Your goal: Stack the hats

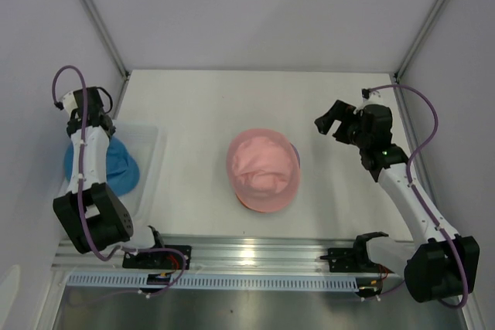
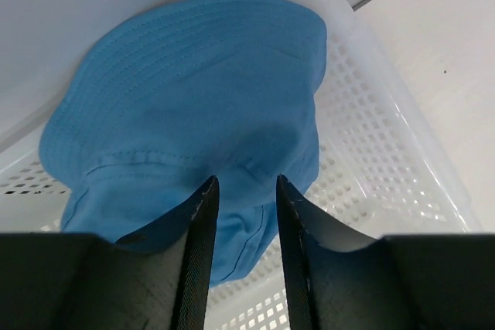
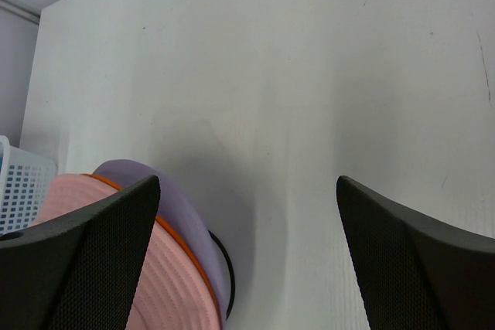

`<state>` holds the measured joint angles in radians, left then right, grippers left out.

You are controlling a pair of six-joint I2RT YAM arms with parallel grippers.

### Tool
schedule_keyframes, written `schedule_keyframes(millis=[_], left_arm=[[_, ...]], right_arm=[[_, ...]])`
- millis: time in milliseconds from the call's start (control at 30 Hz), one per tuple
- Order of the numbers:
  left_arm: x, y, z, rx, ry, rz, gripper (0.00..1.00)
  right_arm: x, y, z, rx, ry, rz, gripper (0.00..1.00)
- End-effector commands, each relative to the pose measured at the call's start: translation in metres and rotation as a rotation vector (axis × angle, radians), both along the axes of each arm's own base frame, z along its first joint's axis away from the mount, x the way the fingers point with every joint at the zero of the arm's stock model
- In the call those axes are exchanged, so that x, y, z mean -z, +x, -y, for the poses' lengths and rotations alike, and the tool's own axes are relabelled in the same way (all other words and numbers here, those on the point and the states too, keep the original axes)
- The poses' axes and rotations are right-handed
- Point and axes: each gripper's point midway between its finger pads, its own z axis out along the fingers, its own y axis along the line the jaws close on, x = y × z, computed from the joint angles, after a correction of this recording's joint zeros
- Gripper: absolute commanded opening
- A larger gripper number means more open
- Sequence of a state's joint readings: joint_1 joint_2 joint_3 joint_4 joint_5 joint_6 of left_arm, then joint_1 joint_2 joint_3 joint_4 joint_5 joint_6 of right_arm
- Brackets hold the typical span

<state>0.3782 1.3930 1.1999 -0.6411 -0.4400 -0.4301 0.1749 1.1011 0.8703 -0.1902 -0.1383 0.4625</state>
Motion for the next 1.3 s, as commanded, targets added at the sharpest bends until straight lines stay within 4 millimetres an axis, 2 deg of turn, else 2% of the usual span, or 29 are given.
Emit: schedule_keyframes(millis=[0,100,133,167,233,267,333,367,433,500,600,667,700,833,867,900,933,967,1000,1033,1067,1100,1167,1200,1233,1267], left_arm=[[0.007,0.011,-0.011,-0.002,0.025,-0.010,0.38],[0.019,0.010,-0.011,0.001,0.011,-0.040,0.43],[0.022,0.009,-0.010,0.007,0.009,-0.047,0.47],[0.024,0.007,-0.009,0.010,0.006,-0.051,0.59],[0.030,0.008,-0.005,0.027,-0.006,-0.046,0.66],[0.031,0.008,-0.005,0.029,-0.009,-0.047,0.66],[0.034,0.008,-0.006,0.024,-0.009,-0.057,0.59],[0.035,0.009,-0.007,0.023,-0.007,-0.063,0.45],[0.040,0.008,-0.009,0.013,-0.009,-0.089,0.30],[0.039,0.007,-0.011,-0.003,-0.002,-0.098,0.05],[0.031,0.009,-0.011,-0.001,-0.009,-0.088,0.01],[0.018,0.007,-0.005,0.010,-0.019,-0.057,0.01],[0.005,0.010,0.000,0.029,-0.031,-0.032,0.01],[-0.058,0.007,0.021,0.130,-0.033,0.093,0.01],[-0.087,0.004,0.026,0.159,-0.007,0.141,0.01],[-0.092,-0.005,0.035,0.182,-0.028,0.127,0.01],[-0.117,-0.002,0.048,0.233,-0.034,0.186,0.01],[-0.132,-0.008,0.061,0.268,-0.039,0.223,0.01],[-0.136,-0.011,0.080,0.328,-0.057,0.217,0.01],[-0.161,-0.012,0.091,0.367,-0.043,0.266,0.01],[-0.163,-0.021,0.103,0.398,-0.064,0.254,0.01],[-0.171,-0.021,0.120,0.458,-0.077,0.271,0.01],[-0.195,-0.029,0.147,0.547,-0.115,0.325,0.01],[-0.206,-0.030,0.168,0.624,-0.128,0.350,0.01],[-0.210,-0.033,0.180,0.665,-0.146,0.356,0.01],[-0.222,-0.039,0.191,0.706,-0.152,0.377,0.01]], right_arm=[[-0.026,0.007,-0.001,-0.002,0.032,0.084,0.99],[-0.033,0.001,0.000,-0.001,0.040,0.094,1.00],[-0.034,0.000,0.000,-0.001,0.042,0.095,1.00],[-0.035,-0.002,0.001,0.002,0.042,0.100,0.99],[-0.037,-0.006,0.003,0.008,0.042,0.106,0.99],[-0.037,-0.007,0.003,0.010,0.043,0.105,1.00],[-0.038,-0.010,0.005,0.016,0.038,0.110,1.00],[-0.040,-0.010,0.006,0.021,0.037,0.111,1.00],[-0.041,-0.012,0.008,0.025,0.033,0.117,1.00],[-0.043,-0.013,0.010,0.035,0.030,0.124,1.00],[-0.042,-0.013,0.012,0.040,0.028,0.122,1.00],[-0.045,-0.014,0.010,0.033,0.038,0.126,1.00],[-0.047,-0.014,0.008,0.022,0.049,0.129,1.00],[-0.064,-0.017,0.000,-0.018,0.086,0.157,0.99],[-0.074,-0.019,-0.002,-0.030,0.098,0.175,1.00],[-0.081,-0.022,-0.006,-0.051,0.112,0.190,1.00],[-0.086,-0.025,-0.007,-0.060,0.118,0.199,0.99],[-0.091,-0.027,-0.008,-0.069,0.126,0.209,0.99],[-0.100,-0.031,-0.010,-0.079,0.135,0.226,1.00],[-0.103,-0.034,-0.010,-0.082,0.144,0.229,0.99],[-0.107,-0.035,-0.011,-0.086,0.150,0.236,1.00],[-0.113,-0.040,-0.013,-0.102,0.160,0.248,1.00],[-0.120,-0.045,-0.016,-0.117,0.178,0.260,1.00],[-0.126,-0.048,-0.018,-0.134,0.189,0.275,1.00],[-0.129,-0.050,-0.021,-0.143,0.204,0.277,1.00],[-0.132,-0.052,-0.022,-0.149,0.214,0.283,1.00]])
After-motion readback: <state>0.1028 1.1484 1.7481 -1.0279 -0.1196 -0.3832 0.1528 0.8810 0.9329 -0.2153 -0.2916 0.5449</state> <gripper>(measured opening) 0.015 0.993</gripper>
